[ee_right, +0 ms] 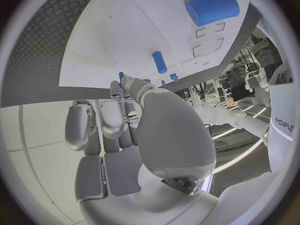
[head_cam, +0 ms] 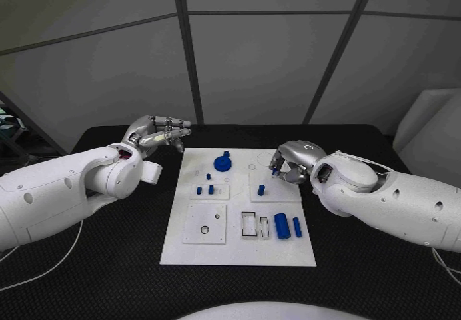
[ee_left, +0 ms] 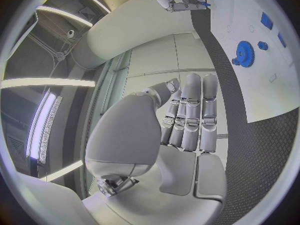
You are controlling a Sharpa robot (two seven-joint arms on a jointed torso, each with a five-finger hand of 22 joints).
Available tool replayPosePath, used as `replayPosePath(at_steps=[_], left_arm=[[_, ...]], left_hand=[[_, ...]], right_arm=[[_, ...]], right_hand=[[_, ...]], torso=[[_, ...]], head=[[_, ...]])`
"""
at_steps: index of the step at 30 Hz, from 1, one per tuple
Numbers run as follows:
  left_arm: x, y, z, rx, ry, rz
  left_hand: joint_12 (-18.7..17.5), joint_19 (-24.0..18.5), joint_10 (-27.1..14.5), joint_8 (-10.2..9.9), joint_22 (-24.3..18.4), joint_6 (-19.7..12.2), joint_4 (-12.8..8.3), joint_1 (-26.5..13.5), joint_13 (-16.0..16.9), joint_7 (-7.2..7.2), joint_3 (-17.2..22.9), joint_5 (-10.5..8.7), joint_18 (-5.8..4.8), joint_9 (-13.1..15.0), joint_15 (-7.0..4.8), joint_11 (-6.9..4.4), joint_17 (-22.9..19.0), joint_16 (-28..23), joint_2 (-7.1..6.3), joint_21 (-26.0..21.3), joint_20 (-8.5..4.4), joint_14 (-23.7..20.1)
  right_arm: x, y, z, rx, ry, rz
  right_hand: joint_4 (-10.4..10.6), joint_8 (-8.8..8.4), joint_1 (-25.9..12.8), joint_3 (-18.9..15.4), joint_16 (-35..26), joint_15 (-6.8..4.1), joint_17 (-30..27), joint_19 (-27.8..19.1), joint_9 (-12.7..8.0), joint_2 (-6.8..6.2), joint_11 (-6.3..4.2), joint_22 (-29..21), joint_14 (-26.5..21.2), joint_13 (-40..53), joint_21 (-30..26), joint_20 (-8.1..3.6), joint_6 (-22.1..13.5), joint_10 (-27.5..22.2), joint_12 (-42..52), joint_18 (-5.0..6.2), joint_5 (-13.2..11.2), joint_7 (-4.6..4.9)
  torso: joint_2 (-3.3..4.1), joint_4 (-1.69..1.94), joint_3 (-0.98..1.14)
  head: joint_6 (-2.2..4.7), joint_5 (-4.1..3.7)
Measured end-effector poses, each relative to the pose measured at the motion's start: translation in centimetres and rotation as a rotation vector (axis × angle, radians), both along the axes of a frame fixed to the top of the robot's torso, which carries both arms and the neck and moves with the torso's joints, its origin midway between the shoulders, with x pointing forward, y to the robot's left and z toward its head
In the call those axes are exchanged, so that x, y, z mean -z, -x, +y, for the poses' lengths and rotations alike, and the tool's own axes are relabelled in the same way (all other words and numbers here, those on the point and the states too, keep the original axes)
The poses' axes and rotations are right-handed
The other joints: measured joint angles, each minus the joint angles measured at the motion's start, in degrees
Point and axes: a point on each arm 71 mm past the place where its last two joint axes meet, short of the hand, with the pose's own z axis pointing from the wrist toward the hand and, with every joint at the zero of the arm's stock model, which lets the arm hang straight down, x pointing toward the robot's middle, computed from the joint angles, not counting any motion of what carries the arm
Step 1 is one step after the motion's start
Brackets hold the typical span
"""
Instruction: Assemble the parts on the task board
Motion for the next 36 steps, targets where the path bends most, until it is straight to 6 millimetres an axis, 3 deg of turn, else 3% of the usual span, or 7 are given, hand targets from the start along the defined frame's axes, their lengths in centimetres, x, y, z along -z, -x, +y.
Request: replayPosePath(at_steps=[6,17,27,36], left_arm=[[0.0,-0.1,-0.1,-0.001,0.005,0.003],[0.1,-0.2,-1.0,0.012,0.016,0.006],[0.3,-0.5,-2.6,0.036,0.029,0.008],[0.3,-0.5,-3.4,0.049,0.035,0.008]], left_hand=[[0.0,0.0,0.0,0.0,0.0,0.0,0.0,0.0,0.0,0.0,0.0,0.0,0.0,0.0,0.0,0.0,0.0,0.0,0.0,0.0,0.0,0.0],[0.0,-0.2,0.0,0.0,0.0,0.0,0.0,0.0,0.0,0.0,0.0,0.0,0.0,0.01,0.0,0.0,-0.06,0.0,0.0,0.0,0.21,0.0],[0.21,-0.2,0.0,0.0,0.01,0.0,0.0,0.0,0.0,0.0,0.0,0.01,0.0,0.01,0.0,0.0,-0.14,-0.23,0.0,0.0,0.21,0.0],[0.21,-0.2,0.0,0.0,0.01,0.0,0.0,-0.24,0.0,0.0,0.0,0.22,0.0,-0.04,0.0,0.0,-0.28,-0.23,0.24,0.0,0.21,0.0]], right_arm=[[-1.3,1.5,1.5,-0.048,-0.056,-0.016],[-2.6,4.0,7.3,-0.185,-0.177,0.004],[0.7,5.6,11.0,-0.247,-0.221,0.103],[2.8,6.4,12.4,-0.278,-0.202,0.153]], right_hand=[[-0.1,-0.01,0.0,0.1,0.37,0.0,0.23,0.0,-0.02,0.0,0.0,0.0,0.0,0.06,0.21,0.0,0.0,0.0,0.0,0.0,-0.11,0.0],[-0.26,-0.1,-0.01,0.62,0.59,0.0,0.31,0.21,-0.05,-0.01,0.01,-0.01,0.0,0.07,0.26,-0.21,-0.03,-0.01,-0.11,0.01,-0.29,-0.02],[-0.3,-0.12,-0.01,0.98,0.58,0.0,0.25,0.2,-0.2,-0.02,0.01,-0.02,0.0,0.06,0.26,-0.21,-0.04,-0.01,-0.22,0.01,-0.06,-0.03],[-0.31,-0.27,-0.02,0.98,0.86,0.0,0.26,0.41,-0.16,-0.02,0.01,-0.02,0.0,0.12,0.48,0.0,-0.04,-0.01,-0.22,0.02,-0.06,-0.03]], torso=[[0.06,0.0,0.0],[0.07,0.21,-0.1],[0.12,0.27,-0.18],[0.15,0.1,-0.11]], head=[[0.0,0.29],[-0.17,1.44],[-0.89,3.82],[-1.77,5.56]])
